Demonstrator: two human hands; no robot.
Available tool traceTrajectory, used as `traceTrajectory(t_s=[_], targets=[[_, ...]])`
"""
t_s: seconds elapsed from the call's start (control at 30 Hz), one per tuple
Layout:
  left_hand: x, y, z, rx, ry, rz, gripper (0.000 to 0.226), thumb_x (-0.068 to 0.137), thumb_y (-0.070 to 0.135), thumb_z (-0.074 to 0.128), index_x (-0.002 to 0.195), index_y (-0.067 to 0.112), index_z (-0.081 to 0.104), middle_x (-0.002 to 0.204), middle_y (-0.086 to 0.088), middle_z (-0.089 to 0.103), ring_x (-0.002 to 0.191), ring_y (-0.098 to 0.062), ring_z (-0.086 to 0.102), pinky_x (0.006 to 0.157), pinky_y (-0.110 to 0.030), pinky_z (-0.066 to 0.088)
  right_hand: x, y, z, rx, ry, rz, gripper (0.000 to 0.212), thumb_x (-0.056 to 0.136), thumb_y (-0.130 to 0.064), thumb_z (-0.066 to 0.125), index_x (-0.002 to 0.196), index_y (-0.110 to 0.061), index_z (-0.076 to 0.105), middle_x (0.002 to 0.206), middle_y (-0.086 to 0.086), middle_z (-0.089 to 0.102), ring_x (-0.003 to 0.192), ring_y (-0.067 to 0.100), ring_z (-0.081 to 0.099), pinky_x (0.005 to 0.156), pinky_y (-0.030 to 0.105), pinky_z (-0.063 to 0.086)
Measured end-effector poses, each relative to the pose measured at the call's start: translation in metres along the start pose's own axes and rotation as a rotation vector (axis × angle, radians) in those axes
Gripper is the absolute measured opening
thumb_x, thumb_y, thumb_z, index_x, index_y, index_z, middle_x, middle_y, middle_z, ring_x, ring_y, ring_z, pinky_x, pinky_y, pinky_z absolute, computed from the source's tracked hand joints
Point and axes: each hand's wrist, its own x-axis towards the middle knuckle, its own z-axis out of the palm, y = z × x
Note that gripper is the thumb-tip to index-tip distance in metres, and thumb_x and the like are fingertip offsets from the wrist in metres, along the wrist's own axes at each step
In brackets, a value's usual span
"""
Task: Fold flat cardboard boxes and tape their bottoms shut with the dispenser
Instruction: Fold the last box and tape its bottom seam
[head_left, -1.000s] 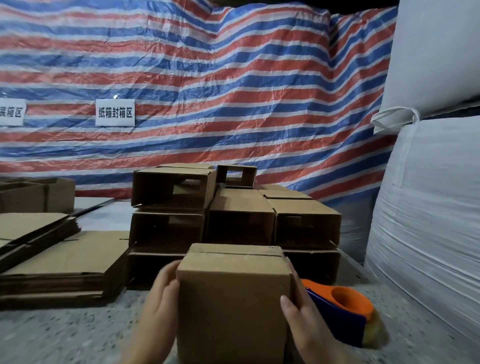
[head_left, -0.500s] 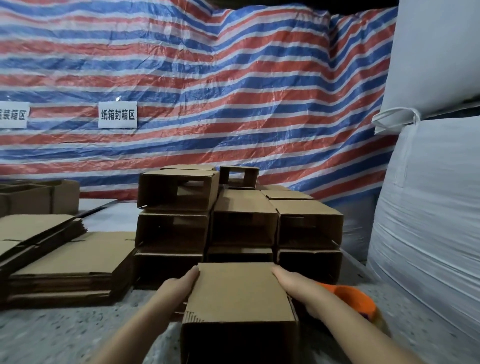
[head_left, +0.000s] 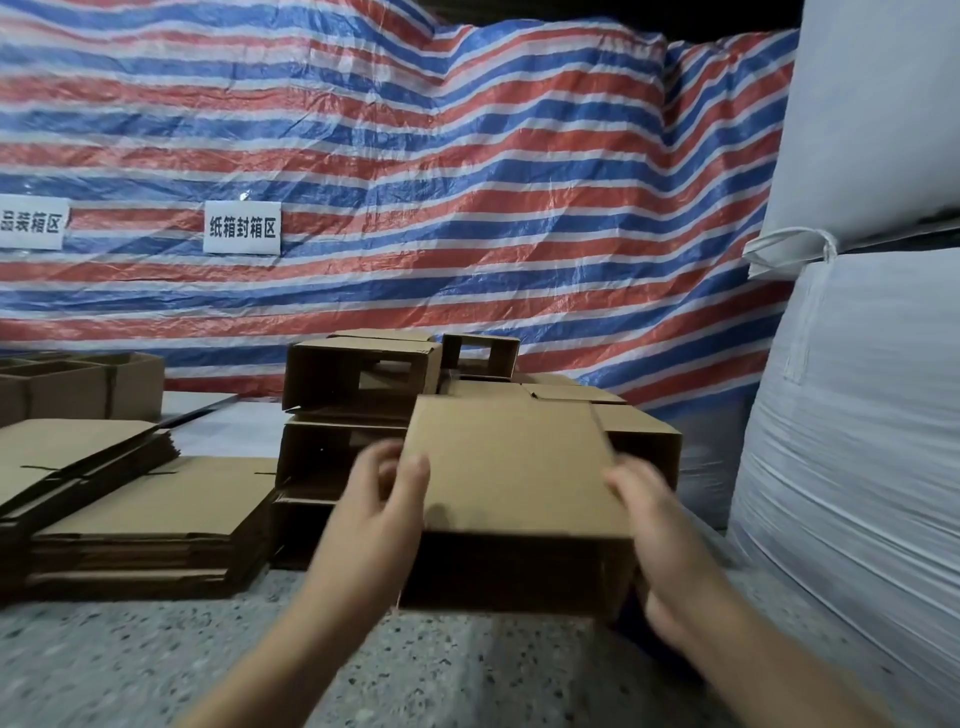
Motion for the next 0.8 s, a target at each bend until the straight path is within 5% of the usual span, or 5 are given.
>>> traceTrajectory(t_s=[0.1,0.2,0.37,0.57,0.8], targets=[[0.031,0.049,0.006,-0.017,0.024,0.231,0.036,0.096,0.056,0.045,0.129,0.039,0.047,0.099,0.033,0.054,0.085,0.030,0.049,0.068,-0.009,0.039,0.012,-0.066,-0.006,-0.003,0.022,-0.145,0.049,0.080,-0.047,0.059,0.122,-0.022,0.059,0.108,0.011,0.070,0.104,0.030,0.067,0.086,0.049,0.057],[0.078,0.095,0.017,0.010,-0.096,0.342,0.062,0.088,0.070,0.041,0.137,0.034,0.047,0.113,0.027,0.055,0.103,0.015,0.052,0.084,-0.019,0.040,0.043,-0.118,-0.006,-0.009,0.005,-0.225,0.035,0.090,-0.046,0.053,0.117,-0.024,0.060,0.103,0.007,0.069,0.100,0.026,0.067,0.075,0.040,0.058],[0.176,0.122,0.037,0.049,-0.321,0.230,0.077,0.085,0.076,0.045,0.145,0.028,0.046,0.139,0.000,0.053,0.126,-0.021,0.052,0.112,-0.047,0.037,0.127,-0.151,0.002,-0.001,-0.003,-0.233,0.026,0.096,-0.040,0.048,0.103,-0.022,0.065,0.078,0.003,0.072,0.083,0.021,0.070,0.055,0.027,0.057],[0.273,0.100,0.066,0.353,-0.420,0.270,0.079,0.087,0.076,0.042,0.148,0.026,0.040,0.155,-0.001,0.038,0.137,-0.021,0.040,0.112,-0.042,0.034,0.235,-0.143,0.014,-0.031,-0.006,-0.135,0.028,0.093,-0.039,0.049,0.100,-0.020,0.067,0.065,0.001,0.074,0.079,0.021,0.071,0.047,0.028,0.055],[0.371,0.061,0.098,0.627,-0.499,0.128,0.096,0.081,0.078,0.049,0.153,0.019,0.028,0.160,-0.005,0.026,0.143,-0.027,0.031,0.115,-0.040,0.027,0.346,-0.118,0.028,-0.031,-0.029,-0.024,0.028,0.097,-0.029,0.043,0.079,-0.018,0.061,0.047,-0.003,0.063,0.039,0.011,0.063,0.038,0.022,0.049]])
